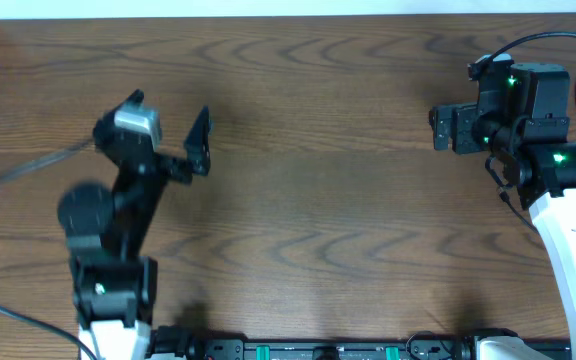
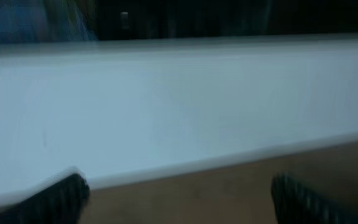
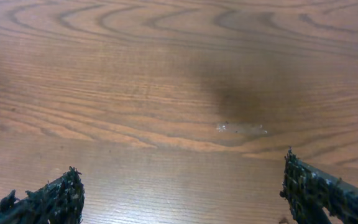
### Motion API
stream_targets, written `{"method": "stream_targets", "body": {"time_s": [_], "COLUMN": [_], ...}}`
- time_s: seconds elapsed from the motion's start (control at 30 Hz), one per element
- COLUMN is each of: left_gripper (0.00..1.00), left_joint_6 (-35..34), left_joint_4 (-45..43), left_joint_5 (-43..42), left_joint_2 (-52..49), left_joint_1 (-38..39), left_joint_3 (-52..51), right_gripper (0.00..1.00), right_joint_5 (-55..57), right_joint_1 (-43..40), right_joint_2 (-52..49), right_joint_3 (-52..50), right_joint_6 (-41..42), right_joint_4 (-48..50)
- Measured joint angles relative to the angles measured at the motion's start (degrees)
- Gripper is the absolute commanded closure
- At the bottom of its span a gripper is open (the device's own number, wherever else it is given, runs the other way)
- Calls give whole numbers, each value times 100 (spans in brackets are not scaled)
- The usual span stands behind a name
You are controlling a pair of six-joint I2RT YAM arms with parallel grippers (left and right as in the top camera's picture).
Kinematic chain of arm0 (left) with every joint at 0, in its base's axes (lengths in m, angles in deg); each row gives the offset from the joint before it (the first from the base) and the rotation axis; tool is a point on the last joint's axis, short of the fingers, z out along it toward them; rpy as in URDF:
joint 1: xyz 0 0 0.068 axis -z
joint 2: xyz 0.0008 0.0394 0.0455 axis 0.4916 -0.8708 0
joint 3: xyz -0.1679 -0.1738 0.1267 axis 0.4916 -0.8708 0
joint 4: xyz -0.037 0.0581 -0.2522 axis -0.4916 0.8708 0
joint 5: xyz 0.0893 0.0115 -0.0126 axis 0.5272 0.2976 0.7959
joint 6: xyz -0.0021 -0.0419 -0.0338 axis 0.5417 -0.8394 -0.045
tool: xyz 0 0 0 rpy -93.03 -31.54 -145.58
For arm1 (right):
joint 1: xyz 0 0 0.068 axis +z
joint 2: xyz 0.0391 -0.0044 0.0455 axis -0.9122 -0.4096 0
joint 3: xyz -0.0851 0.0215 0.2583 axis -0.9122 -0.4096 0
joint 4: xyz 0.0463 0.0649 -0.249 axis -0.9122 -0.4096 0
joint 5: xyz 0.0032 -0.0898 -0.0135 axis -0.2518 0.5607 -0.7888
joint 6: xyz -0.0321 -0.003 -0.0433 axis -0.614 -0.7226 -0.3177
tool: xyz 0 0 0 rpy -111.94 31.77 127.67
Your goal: Untangle cables
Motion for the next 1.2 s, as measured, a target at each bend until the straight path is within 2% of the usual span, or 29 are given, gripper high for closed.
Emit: {"method": "stream_targets", "body": {"time_s": [0.13, 0.23, 0.67, 1.2], "left_gripper": [7, 6, 6, 6], "left_joint_6": [-4, -4, 0, 522], "left_joint_4": [-1097, -1458, -1646, 1202], "left_joint_5": [2, 9, 17, 50], "left_joint_2": [815, 1416, 3316, 4306], "left_joint_1": [0, 0, -190, -197], "left_joint_3": [-1049, -1749, -3738, -3866], "right_gripper": [1, 1, 1, 1], "right_joint_5": [2, 2, 2, 2], "right_joint_1": [0, 0, 0, 0], "right_joint_2": [0, 0, 0, 0], "right_joint_3": [0, 0, 0, 0], "right_joint_6": [0, 0, 0, 2], "right_joint_4": [-2, 0, -2, -2]}}
